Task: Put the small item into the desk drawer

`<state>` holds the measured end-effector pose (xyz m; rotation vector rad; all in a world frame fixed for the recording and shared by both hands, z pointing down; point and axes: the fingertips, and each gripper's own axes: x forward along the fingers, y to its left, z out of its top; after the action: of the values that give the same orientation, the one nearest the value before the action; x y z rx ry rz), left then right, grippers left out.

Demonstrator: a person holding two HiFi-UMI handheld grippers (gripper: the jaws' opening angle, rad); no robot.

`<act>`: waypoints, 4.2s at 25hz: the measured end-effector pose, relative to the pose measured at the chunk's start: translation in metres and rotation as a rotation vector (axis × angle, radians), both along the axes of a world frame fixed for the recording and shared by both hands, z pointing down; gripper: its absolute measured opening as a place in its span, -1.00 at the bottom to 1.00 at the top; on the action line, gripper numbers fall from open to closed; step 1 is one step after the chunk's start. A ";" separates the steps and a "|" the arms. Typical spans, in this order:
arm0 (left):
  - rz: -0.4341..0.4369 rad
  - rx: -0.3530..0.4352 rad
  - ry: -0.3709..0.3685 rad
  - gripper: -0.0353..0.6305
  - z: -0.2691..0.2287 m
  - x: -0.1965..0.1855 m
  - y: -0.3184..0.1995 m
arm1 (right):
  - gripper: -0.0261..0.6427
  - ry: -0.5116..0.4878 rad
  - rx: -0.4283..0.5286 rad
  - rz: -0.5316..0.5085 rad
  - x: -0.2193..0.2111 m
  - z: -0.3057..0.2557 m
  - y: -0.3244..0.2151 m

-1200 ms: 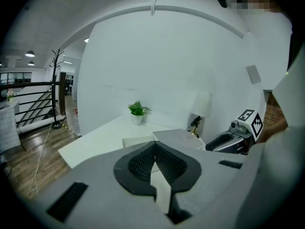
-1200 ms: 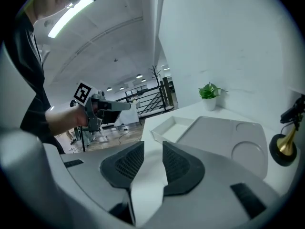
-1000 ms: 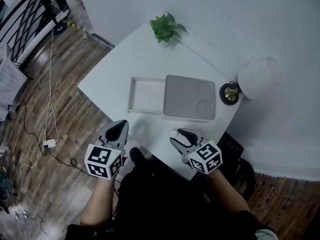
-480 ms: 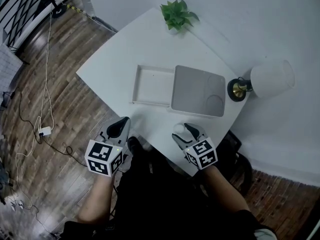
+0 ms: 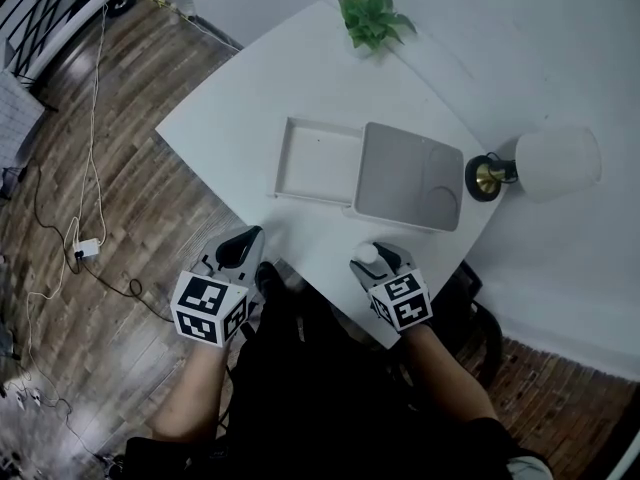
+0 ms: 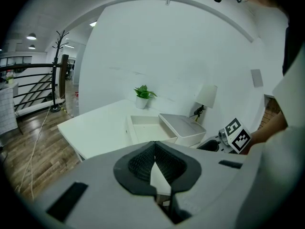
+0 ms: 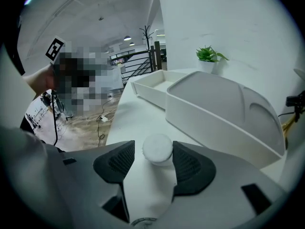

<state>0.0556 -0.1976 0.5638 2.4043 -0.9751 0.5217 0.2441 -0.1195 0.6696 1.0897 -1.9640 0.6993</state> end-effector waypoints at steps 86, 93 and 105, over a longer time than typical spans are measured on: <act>0.029 0.059 0.025 -0.87 -0.026 -0.019 -0.146 | -0.40 0.029 0.145 -0.338 -0.105 -0.065 -0.230; 0.002 0.046 0.025 -0.87 -0.019 -0.030 -0.141 | -0.40 0.067 0.086 -0.409 -0.118 -0.044 -0.228; -0.041 0.031 0.018 -0.87 -0.013 -0.050 -0.129 | -0.28 0.119 0.031 -0.462 -0.120 -0.023 -0.222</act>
<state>0.0060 -0.3262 0.5511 2.4069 -1.0295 0.4721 0.1238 -0.3419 0.6465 0.6384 -2.0248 0.3468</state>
